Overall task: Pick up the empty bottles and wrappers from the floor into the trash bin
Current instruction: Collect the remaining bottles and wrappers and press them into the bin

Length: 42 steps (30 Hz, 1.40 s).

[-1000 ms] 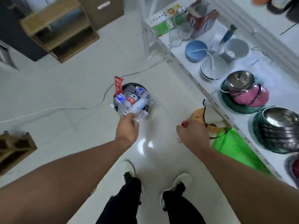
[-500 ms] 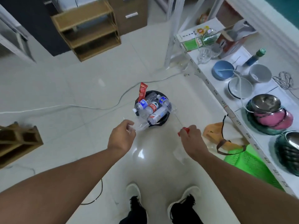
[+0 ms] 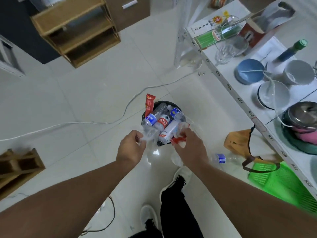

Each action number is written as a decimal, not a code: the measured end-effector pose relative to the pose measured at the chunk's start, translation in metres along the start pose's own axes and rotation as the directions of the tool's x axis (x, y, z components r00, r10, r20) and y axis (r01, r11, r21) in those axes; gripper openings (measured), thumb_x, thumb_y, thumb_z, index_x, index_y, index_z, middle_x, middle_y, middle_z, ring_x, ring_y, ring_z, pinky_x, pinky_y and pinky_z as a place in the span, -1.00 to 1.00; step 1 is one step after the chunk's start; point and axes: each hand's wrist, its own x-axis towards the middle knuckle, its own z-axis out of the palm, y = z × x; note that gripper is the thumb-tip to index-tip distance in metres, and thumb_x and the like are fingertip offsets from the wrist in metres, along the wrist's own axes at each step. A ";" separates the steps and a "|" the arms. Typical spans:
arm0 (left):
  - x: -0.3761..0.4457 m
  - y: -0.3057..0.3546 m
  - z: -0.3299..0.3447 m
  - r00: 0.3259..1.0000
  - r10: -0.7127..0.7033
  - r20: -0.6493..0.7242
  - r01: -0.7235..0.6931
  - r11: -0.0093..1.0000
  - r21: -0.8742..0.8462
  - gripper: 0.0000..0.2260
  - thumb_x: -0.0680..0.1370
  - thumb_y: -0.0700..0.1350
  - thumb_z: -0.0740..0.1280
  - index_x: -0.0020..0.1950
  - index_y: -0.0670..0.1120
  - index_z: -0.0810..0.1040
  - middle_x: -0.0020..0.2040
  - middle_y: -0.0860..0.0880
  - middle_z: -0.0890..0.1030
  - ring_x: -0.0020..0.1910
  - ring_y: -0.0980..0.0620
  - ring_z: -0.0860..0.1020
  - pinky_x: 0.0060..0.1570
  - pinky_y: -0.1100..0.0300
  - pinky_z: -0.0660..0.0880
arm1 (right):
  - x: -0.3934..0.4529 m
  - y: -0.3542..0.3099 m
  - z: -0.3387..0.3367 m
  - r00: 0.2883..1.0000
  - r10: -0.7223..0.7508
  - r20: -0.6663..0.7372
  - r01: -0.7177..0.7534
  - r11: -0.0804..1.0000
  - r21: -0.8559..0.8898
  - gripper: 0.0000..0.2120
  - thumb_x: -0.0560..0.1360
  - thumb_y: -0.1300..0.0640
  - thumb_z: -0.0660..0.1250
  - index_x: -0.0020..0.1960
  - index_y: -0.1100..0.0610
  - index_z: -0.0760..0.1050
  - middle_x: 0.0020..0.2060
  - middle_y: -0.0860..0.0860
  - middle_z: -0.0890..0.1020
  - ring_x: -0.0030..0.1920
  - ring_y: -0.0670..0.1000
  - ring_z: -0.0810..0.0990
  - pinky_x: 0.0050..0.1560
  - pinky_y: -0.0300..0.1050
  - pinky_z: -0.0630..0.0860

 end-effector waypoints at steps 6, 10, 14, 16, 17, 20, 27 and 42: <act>0.096 0.006 0.046 0.992 0.123 -0.034 -0.109 0.955 0.275 -0.86 0.53 0.01 0.50 0.00 0.02 0.61 0.11 -0.03 0.53 0.09 -0.08 0.51 0.09 -0.02 0.55 | 0.070 0.018 0.040 0.999 0.024 0.024 -0.024 1.000 -0.011 -0.65 0.55 -0.20 0.46 0.26 -0.09 0.51 0.03 -0.15 0.59 0.03 -0.01 0.61 -0.02 -0.09 0.48; 0.160 0.001 0.084 0.979 0.162 0.123 -0.194 0.925 0.327 -0.86 0.57 0.05 0.45 0.07 0.06 0.62 0.20 0.00 0.48 0.15 -0.06 0.49 0.12 -0.01 0.55 | 0.114 0.026 0.083 0.996 0.007 0.091 -0.006 1.000 -0.009 -0.72 0.59 -0.11 0.45 0.25 -0.10 0.53 0.11 -0.16 0.61 0.06 -0.04 0.61 -0.02 -0.11 0.47; 0.221 -0.016 0.127 0.978 0.153 0.141 -0.201 0.870 0.451 -0.96 0.64 -0.04 0.37 0.05 0.02 0.60 0.18 -0.02 0.53 0.02 -0.06 0.58 0.05 -0.02 0.62 | 0.164 0.031 0.134 0.997 0.061 0.047 -0.060 0.998 -0.019 -0.70 0.61 0.04 0.42 0.34 -0.05 0.59 0.25 -0.06 0.57 0.14 0.05 0.62 0.07 -0.02 0.57; 0.245 -0.031 0.141 0.981 0.145 0.132 -0.190 0.860 0.474 -0.92 0.67 -0.09 0.31 0.04 0.00 0.59 0.05 0.00 0.56 -0.05 -0.07 0.61 -0.04 0.00 0.61 | 0.184 0.035 0.158 0.997 0.072 0.015 -0.071 0.994 -0.084 -0.72 0.59 0.11 0.44 0.29 -0.03 0.64 0.21 -0.01 0.56 0.08 0.08 0.62 0.09 -0.02 0.60; 0.253 -0.038 0.148 0.976 0.155 0.156 -0.211 0.854 0.476 -0.91 0.67 -0.10 0.31 0.03 0.00 0.61 0.00 0.02 0.56 -0.09 -0.07 0.61 -0.08 0.02 0.60 | 0.190 0.036 0.167 0.997 0.079 0.000 -0.079 0.991 -0.108 -0.75 0.58 0.12 0.46 0.25 -0.01 0.66 0.17 0.00 0.57 0.04 0.09 0.61 0.06 -0.04 0.59; 0.267 -0.051 0.164 0.939 0.219 0.264 -0.325 0.817 0.477 -0.90 0.67 -0.07 0.35 0.02 0.01 0.66 -0.02 0.00 0.61 -0.14 -0.03 0.63 -0.08 0.03 0.63 | 0.206 0.037 0.184 0.987 0.157 -0.034 -0.159 0.985 -0.072 -0.83 0.59 0.14 0.44 0.17 0.05 0.69 0.12 0.03 0.60 -0.01 0.10 0.58 0.07 0.03 0.61; 0.288 -0.043 0.185 0.906 0.228 0.357 -0.390 0.778 0.493 -0.84 0.71 -0.06 0.25 0.16 -0.06 0.59 0.03 -0.07 0.61 -0.01 -0.08 0.61 0.05 -0.02 0.63 | 0.231 0.040 0.191 0.983 0.184 0.015 -0.178 0.965 -0.193 -0.72 0.59 0.23 0.41 0.30 0.13 0.60 0.14 0.12 0.64 0.11 0.17 0.60 0.16 0.10 0.59; 0.249 -0.039 0.088 0.914 0.357 0.191 -0.400 0.869 0.292 -0.82 0.66 -0.02 0.25 0.22 0.06 0.57 0.13 0.09 0.50 0.00 0.11 0.57 -0.01 0.20 0.54 | 0.156 0.023 0.141 0.977 0.174 -0.125 -0.188 0.975 -0.115 -0.50 0.64 -0.07 0.26 0.56 -0.01 0.37 0.41 0.05 0.45 0.39 0.09 0.42 0.38 0.12 0.51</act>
